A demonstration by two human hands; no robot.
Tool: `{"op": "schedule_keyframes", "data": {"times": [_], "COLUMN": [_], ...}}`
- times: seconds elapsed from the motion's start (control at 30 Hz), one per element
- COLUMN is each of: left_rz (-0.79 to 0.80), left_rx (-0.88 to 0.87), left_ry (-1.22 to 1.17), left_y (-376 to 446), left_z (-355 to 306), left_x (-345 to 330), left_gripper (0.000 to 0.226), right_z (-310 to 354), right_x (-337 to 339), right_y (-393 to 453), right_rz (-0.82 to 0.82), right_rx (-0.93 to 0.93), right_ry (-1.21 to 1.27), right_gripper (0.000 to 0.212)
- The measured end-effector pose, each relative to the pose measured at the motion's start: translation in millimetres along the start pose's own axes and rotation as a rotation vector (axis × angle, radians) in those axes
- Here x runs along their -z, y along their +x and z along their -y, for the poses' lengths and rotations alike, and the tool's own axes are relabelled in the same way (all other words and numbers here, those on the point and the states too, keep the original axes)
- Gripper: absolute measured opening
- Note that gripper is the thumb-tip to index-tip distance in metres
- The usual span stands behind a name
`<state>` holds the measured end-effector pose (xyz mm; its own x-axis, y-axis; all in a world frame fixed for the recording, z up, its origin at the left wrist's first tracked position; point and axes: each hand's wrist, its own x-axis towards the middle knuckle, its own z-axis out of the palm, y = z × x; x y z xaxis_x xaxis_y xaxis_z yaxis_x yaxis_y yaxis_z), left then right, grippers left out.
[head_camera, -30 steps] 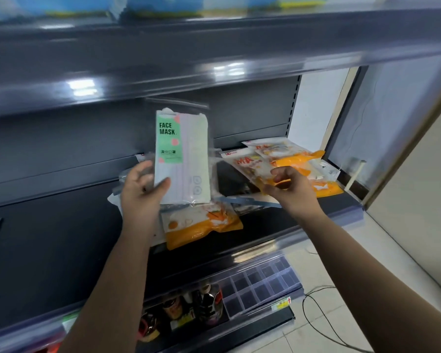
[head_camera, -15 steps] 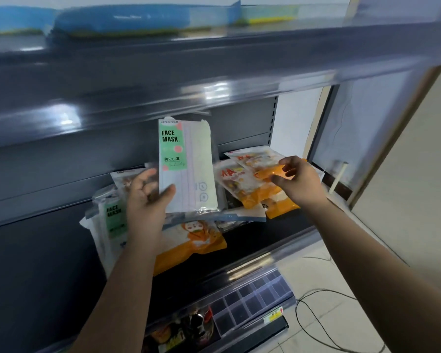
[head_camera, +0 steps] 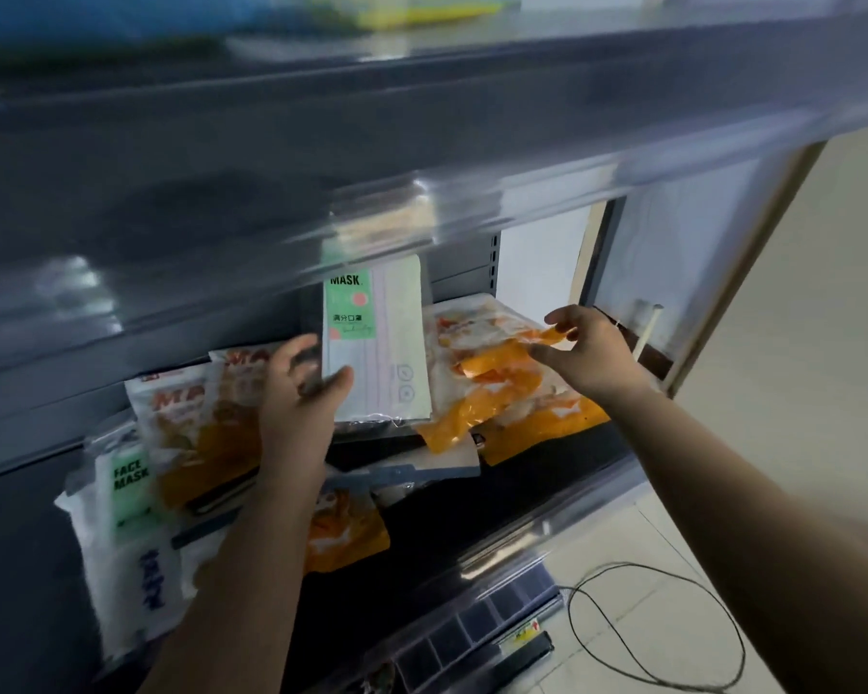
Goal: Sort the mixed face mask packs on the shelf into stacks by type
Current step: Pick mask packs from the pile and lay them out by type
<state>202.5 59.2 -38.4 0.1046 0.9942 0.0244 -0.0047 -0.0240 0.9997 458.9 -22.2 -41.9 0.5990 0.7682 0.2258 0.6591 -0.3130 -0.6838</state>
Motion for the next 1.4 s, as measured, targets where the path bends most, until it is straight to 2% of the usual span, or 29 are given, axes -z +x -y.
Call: {"op": "schedule_keyframes", "data": {"times": [0.13,0.33,0.47,0.57,0.7,0.77,0.83,0.93,1.03,1.13,1.3,1.4], "left_rz": [-0.084,-0.218,-0.237,-0.267,-0.313,-0.339,-0.346,-0.363,-0.400,-0.439,-0.491,-0.548], "left_rx": [0.028,0.058,0.028,-0.006,-0.021,-0.038,-0.052,-0.078,-0.109,-0.142,-0.183,-0.200], "left_ry": [0.001,-0.022,-0.011,-0.031,-0.112,-0.139,-0.160,-0.190,-0.193,-0.219,-0.248,-0.236], "left_y": [2.7,-4.2,-13.1,-23.8,-42.2,-49.8,-56.1,-63.1,-71.4,-83.1,-109.9,-133.6], "left_z": [3.8,7.7,7.7,6.8,7.9,9.2,9.1,13.3,16.4,15.7,8.5,5.3], "left_x": [-14.6,-37.2,-49.2,-53.9,-57.0,-57.1,-57.5,-52.8,-44.9,-34.6,5.5,42.6], "left_gripper": [0.048,0.044,0.041,0.038,0.036,0.031,0.031,0.031,0.031,0.030,0.032,0.033], "right_z": [-18.4,-42.6,-48.9,-50.6,-48.8,-51.3,-53.3,-49.5,-40.4,-29.9,0.1,30.2], "right_x": [0.2,6.0,3.2,1.6,1.9,2.6,3.1,8.1,9.9,11.7,13.7,3.3], "right_y": [17.7,52.9,71.7,79.9,85.9,88.4,90.2,83.8,75.0,63.3,31.5,3.0], "right_rz": [0.033,0.168,0.318,0.395,0.583,0.582,0.590,0.560,0.512,0.539,0.595,0.620], "right_rx": [0.002,-0.054,-0.203,-0.319,-0.360,-0.394,-0.364,-0.288,-0.241,-0.198,-0.145,-0.143], "right_ry": [-0.013,-0.017,0.181,0.436,0.563,0.625,0.659,0.667,0.753,0.896,1.167,1.193], "right_gripper": [0.047,0.053,0.058,0.044,0.010,0.010,0.008,0.026,0.030,0.027,0.042,0.036]}}
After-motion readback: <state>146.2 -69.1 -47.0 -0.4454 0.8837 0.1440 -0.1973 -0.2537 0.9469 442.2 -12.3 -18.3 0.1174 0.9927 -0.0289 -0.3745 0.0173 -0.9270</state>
